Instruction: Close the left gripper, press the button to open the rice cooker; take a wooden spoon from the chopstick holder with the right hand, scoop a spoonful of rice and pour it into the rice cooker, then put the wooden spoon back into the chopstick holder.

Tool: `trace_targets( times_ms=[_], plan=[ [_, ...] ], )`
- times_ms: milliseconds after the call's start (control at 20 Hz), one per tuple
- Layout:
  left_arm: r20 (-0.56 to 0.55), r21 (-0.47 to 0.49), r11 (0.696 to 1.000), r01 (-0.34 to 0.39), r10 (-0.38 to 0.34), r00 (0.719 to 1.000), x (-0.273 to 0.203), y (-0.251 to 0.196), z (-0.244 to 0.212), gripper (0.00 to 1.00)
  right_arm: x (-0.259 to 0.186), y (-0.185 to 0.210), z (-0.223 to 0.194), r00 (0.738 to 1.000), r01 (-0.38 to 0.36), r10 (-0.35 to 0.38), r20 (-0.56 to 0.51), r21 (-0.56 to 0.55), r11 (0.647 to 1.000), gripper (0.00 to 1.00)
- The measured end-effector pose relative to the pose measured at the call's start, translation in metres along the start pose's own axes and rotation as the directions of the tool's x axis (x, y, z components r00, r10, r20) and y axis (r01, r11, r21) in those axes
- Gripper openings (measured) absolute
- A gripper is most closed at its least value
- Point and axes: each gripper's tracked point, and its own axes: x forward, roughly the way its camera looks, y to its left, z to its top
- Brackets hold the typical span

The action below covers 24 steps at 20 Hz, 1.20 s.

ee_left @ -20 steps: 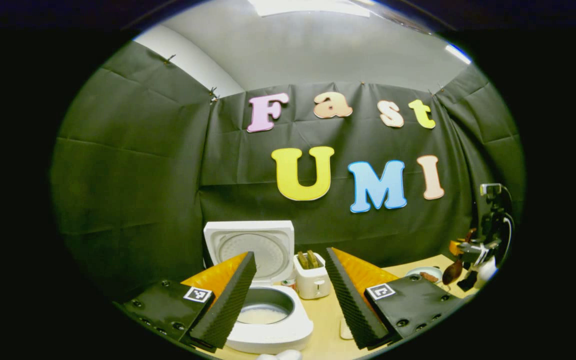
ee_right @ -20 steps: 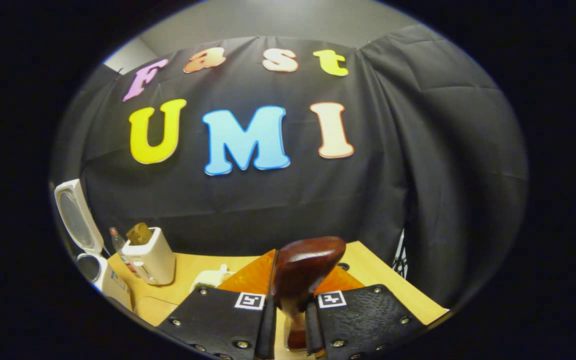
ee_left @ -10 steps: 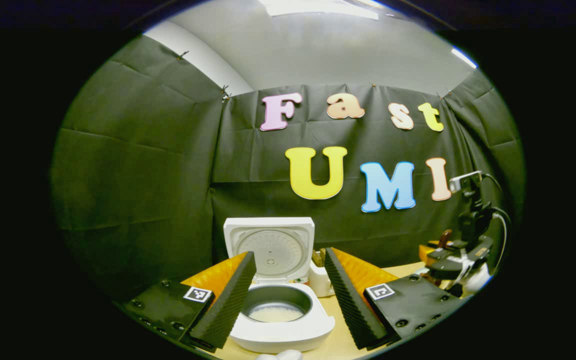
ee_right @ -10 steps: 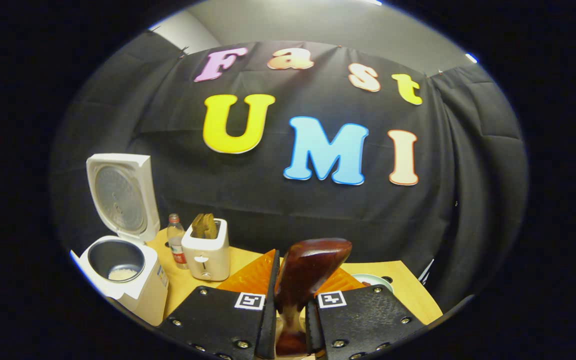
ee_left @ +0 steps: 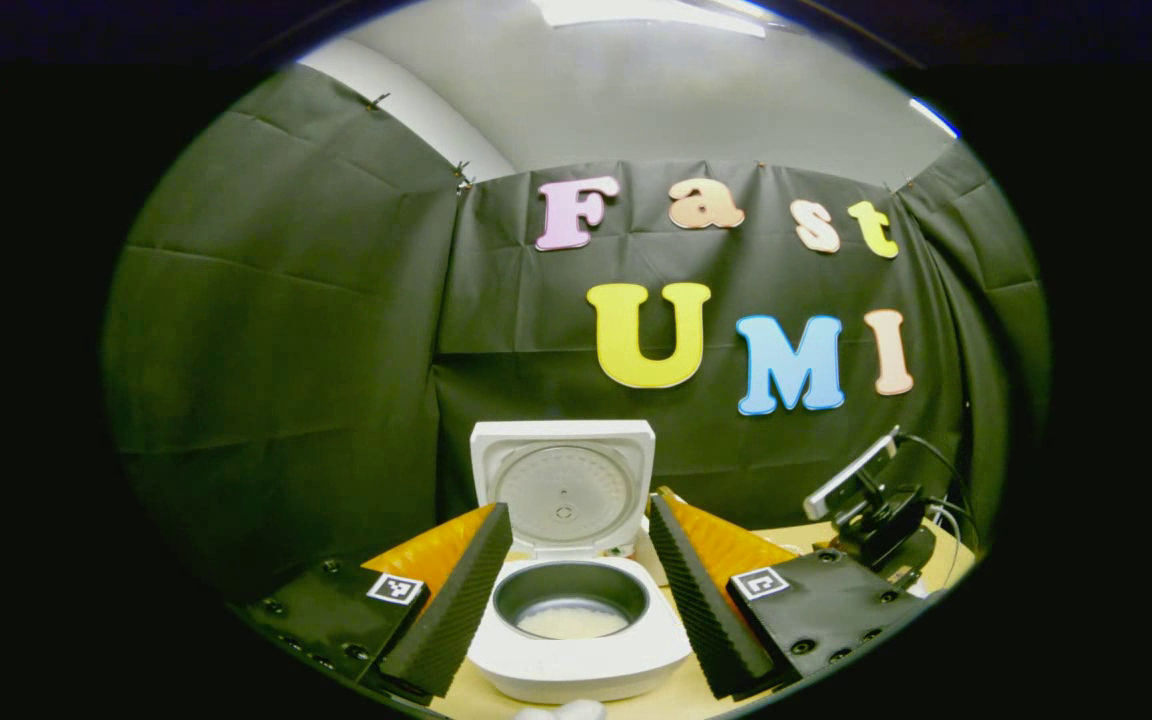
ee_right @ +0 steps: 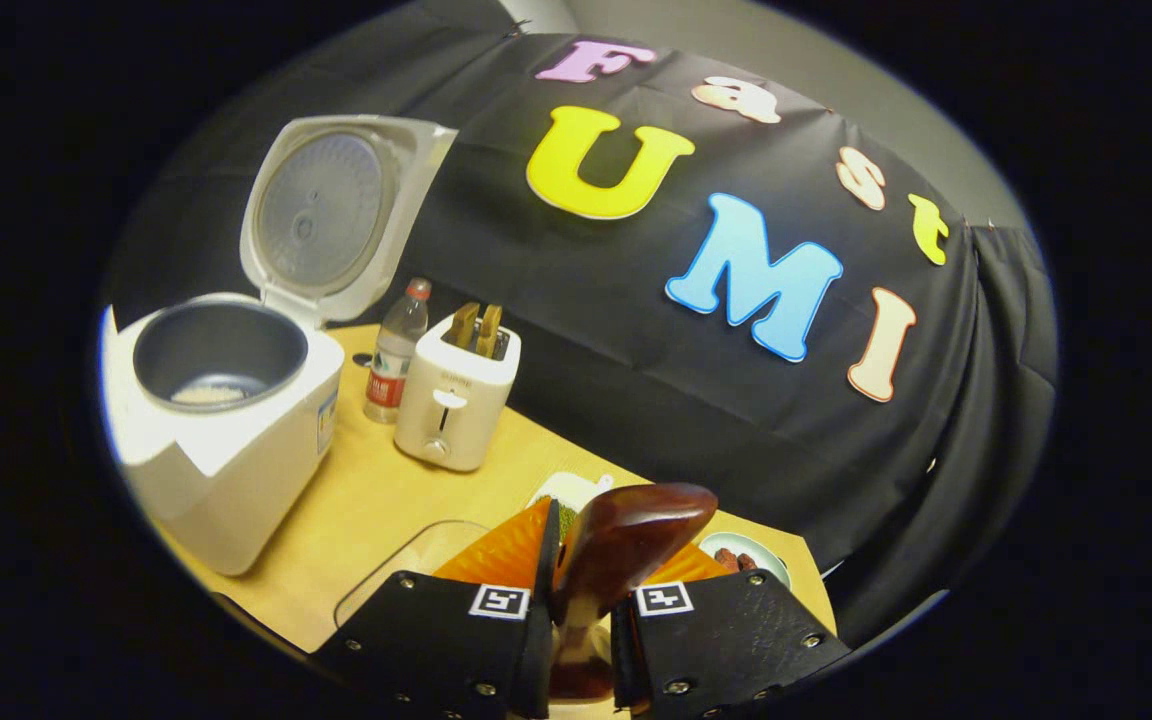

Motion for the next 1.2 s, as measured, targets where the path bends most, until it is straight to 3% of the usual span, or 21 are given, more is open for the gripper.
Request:
trace_targets(
  times_ms=[350, 700, 850, 1050, 1200],
  plan=[
    [-0.017, 0.01, 1.0, -0.015, 0.015, 1.0, 0.006, 0.006, -0.007, 0.96, 0.011, 0.027, -0.044, 0.994, -0.05, 0.039, -0.105, -0.106, 0.993, 0.25],
    [-0.018, 0.015, 1.0, -0.026, 0.026, 1.0, 0.003, 0.011, -0.007, 0.96, 0.009, 0.048, -0.046, 0.982, -0.098, 0.112, -0.154, 0.099, 0.99, 0.24],
    [-0.019, 0.017, 1.0, -0.026, 0.026, 0.999, 0.002, 0.016, -0.008, 0.96, 0.008, 0.054, -0.045, 0.974, -0.11, 0.16, -0.163, 0.278, 0.954, 0.25],
    [-0.019, 0.02, 1.0, -0.023, 0.024, 1.0, 0.003, 0.017, -0.005, 0.96, 0.007, 0.047, -0.041, 0.966, -0.092, 0.183, -0.183, 0.42, 0.903, 0.25],
    [-0.013, 0.02, 1.0, -0.021, 0.021, 1.0, 0.004, 0.019, -0.001, 0.96, 0.007, 0.05, -0.034, 0.963, -0.097, 0.217, -0.157, 0.552, 0.828, 0.25]
  ],
)
